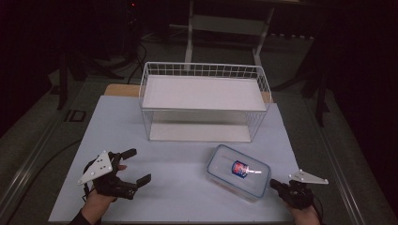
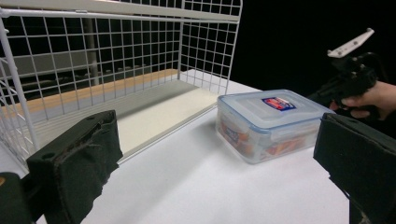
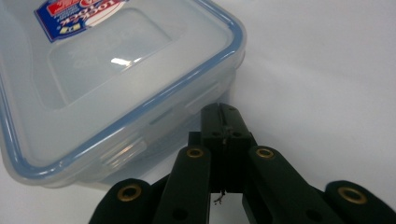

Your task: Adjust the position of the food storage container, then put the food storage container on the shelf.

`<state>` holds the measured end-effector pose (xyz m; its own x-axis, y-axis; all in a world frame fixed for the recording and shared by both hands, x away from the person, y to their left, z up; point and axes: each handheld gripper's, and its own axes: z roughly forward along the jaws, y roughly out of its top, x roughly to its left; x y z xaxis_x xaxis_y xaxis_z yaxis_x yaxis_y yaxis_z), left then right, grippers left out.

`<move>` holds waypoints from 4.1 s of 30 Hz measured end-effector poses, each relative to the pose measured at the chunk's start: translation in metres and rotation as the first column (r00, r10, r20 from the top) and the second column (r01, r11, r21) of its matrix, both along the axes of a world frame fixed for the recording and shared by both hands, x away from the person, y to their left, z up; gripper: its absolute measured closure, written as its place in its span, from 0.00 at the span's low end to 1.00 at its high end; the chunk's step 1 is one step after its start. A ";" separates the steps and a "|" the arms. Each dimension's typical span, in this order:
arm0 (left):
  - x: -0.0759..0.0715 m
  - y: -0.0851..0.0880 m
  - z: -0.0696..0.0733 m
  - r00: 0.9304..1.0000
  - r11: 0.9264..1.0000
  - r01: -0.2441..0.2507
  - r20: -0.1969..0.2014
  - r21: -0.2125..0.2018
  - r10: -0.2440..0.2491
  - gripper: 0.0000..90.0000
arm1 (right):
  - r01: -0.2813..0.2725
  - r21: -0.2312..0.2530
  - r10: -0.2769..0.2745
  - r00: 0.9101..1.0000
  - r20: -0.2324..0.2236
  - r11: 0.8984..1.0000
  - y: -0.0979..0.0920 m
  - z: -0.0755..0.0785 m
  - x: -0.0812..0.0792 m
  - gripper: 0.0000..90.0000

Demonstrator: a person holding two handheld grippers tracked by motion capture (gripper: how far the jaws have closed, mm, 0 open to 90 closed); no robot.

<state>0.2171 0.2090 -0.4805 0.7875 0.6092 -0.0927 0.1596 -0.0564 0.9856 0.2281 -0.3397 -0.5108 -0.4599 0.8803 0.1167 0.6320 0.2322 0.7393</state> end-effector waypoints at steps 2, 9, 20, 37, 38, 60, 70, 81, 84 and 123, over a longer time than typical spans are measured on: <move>0.000 0.000 0.000 1.000 1.000 0.002 -0.002 -0.001 -0.002 0.01 | -0.004 -0.012 0.004 1.000 0.003 1.000 0.003 0.000 0.007 1.00; 0.000 -0.001 -0.001 1.000 1.000 0.007 -0.003 0.000 -0.007 0.01 | -0.014 -0.034 0.014 1.000 0.009 0.999 0.015 -0.004 0.034 1.00; 0.001 -0.003 -0.001 1.000 1.000 0.012 -0.008 0.003 -0.012 0.01 | -0.025 -0.055 0.026 0.999 0.019 0.998 0.033 -0.008 0.065 1.00; 0.000 -0.002 -0.001 1.000 1.000 0.013 -0.004 0.000 -0.013 0.01 | -0.044 -0.006 0.045 0.998 0.036 0.999 0.034 0.004 0.036 1.00; 0.001 -0.003 -0.001 1.000 1.000 0.013 -0.004 0.000 -0.013 0.01 | -0.048 -0.014 0.048 0.998 0.043 0.999 0.036 0.005 0.036 1.00; 0.001 -0.003 -0.002 1.000 1.000 0.020 -0.014 0.002 -0.020 0.01 | -0.137 -0.017 0.138 0.988 0.067 0.990 0.084 0.012 0.075 1.00; 0.002 -0.004 -0.004 0.999 1.000 0.030 -0.025 0.005 -0.030 0.01 | -0.187 -0.020 0.188 0.979 0.072 0.982 0.108 0.012 0.085 1.00; 0.001 -0.006 -0.005 0.999 0.999 0.037 -0.029 0.012 -0.036 0.01 | -0.228 -0.025 0.229 0.970 0.081 0.973 0.125 0.011 0.090 1.00; 0.001 -0.006 -0.005 0.999 0.999 0.036 -0.031 0.011 -0.035 0.01 | -0.232 -0.020 0.233 0.968 0.092 0.973 0.125 0.013 0.087 1.00; 0.016 -0.034 0.029 0.983 0.996 0.072 -0.174 0.057 -0.061 0.01 | -0.258 0.017 0.229 0.884 0.409 0.966 0.104 0.068 0.031 0.21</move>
